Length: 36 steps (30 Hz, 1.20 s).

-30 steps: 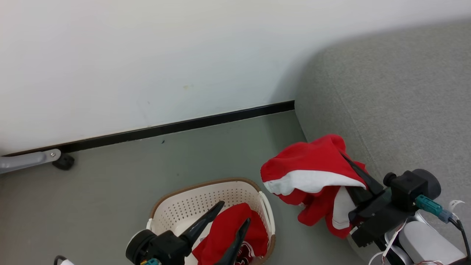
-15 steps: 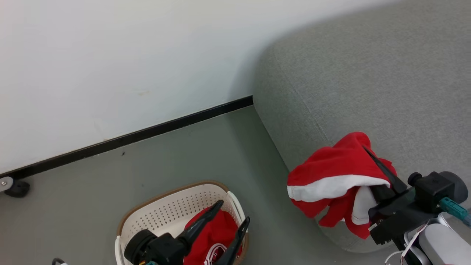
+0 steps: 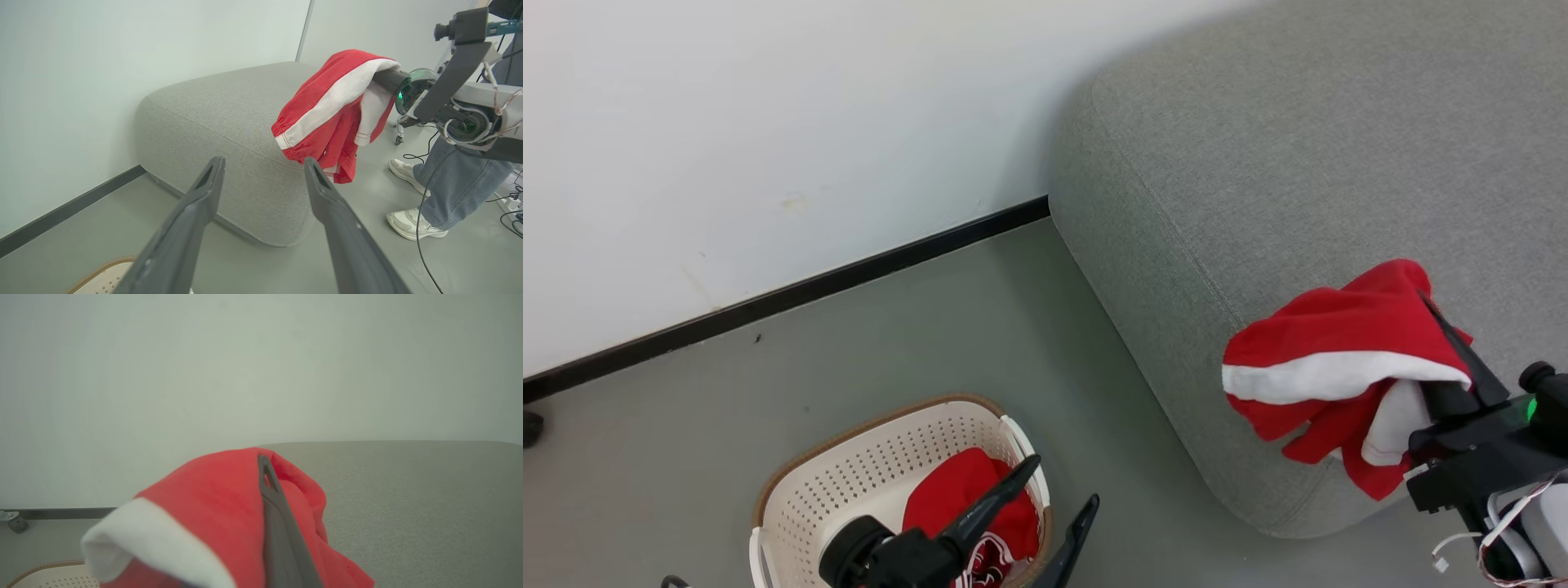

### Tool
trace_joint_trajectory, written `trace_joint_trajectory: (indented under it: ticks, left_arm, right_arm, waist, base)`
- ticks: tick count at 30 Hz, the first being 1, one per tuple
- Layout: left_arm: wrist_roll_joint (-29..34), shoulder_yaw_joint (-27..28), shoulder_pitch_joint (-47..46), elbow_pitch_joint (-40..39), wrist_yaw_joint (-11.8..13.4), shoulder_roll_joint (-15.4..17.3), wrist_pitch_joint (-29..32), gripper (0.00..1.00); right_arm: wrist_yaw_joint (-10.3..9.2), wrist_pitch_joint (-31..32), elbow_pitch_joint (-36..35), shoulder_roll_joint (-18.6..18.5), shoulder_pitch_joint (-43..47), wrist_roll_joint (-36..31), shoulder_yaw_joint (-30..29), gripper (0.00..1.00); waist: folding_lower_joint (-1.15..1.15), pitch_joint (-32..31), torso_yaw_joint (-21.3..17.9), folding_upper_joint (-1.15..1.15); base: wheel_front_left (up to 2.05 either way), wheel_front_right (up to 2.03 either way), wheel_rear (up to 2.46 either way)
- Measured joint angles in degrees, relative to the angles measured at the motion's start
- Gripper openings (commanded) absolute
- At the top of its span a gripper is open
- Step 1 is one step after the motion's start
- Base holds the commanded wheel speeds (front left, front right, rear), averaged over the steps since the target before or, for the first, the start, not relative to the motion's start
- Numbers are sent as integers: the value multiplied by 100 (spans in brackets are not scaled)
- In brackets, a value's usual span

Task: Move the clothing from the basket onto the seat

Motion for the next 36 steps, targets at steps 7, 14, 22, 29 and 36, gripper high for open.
trace_joint_trajectory:
  ticks: [7,14,22,29,36]
  left_arm:
    - [4,-94,-4,-86,-3,-7,54,100]
    - [52,-103,-6,-199,-3,78,179,100]
    - [81,-60,-25,-381,-9,342,313,100]
    - [88,92,16,-587,-4,648,456,100]
    - [91,222,138,-850,16,943,635,100]
  right_arm:
    - [-92,0,-12,-257,-263,26,-424,0]
    - [-202,0,166,-556,-752,26,-887,0]
    - [-335,0,550,-712,-1282,-112,-1109,0]
    - [-402,-1,782,-769,-2110,-530,-1036,0]
    - [-401,-1,1067,-750,-2642,-760,-934,0]
  waist:
    - [1,159,72,0]
    - [1,409,174,0]
    - [1,708,268,0]
    - [1,1025,278,1]
    - [1,1348,199,1]
  base:
    - [0,0,0]
    - [0,0,0]
    - [0,0,0]
    - [0,0,0]
    - [0,0,0]
